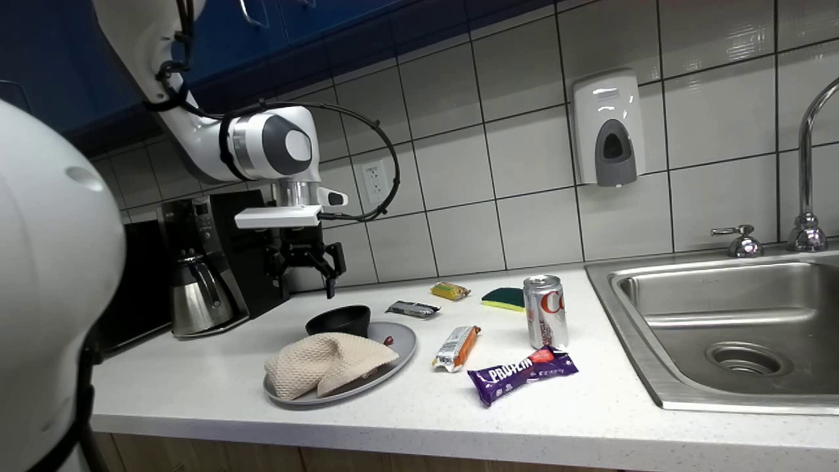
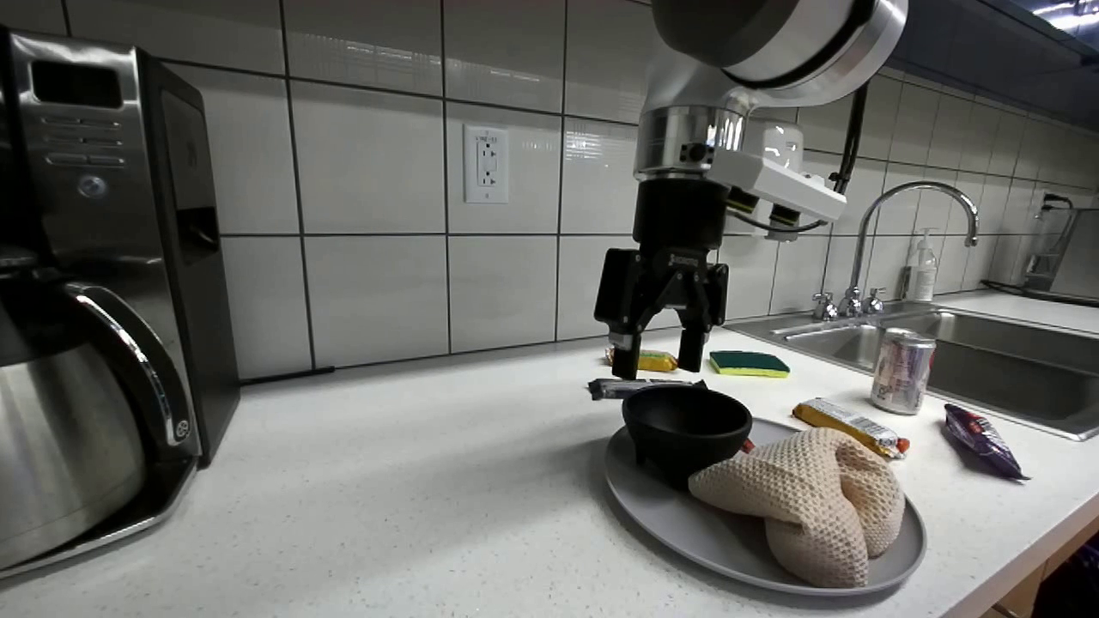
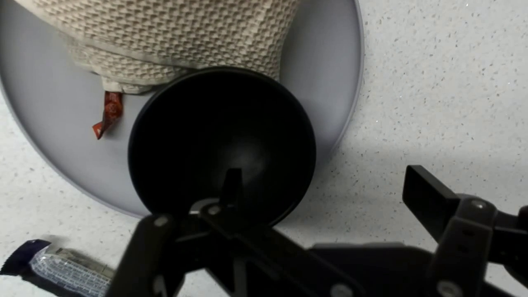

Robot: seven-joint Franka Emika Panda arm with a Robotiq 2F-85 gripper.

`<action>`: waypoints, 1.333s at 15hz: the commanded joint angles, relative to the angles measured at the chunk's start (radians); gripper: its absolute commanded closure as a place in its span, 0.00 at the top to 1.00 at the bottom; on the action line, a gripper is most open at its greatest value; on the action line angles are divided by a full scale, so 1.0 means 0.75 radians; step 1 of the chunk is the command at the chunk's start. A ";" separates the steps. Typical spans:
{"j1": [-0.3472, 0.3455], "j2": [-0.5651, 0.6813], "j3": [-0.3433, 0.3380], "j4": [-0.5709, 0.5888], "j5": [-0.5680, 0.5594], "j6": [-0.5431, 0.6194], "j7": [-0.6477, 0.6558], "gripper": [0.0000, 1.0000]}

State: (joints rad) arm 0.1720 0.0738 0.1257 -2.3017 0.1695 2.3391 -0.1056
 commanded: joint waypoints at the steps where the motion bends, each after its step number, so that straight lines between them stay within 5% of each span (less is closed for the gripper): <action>1: -0.014 0.026 0.019 0.010 0.007 0.015 -0.016 1.00; 16: -0.013 0.206 0.033 0.070 -0.041 0.097 0.009 1.00; 17: -0.013 0.209 0.032 0.071 -0.043 0.100 0.010 0.75; 20: -0.012 0.213 0.032 0.075 -0.049 0.098 0.012 0.58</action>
State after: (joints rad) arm 0.1720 0.2218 0.1372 -2.2659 0.1563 2.4125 -0.1056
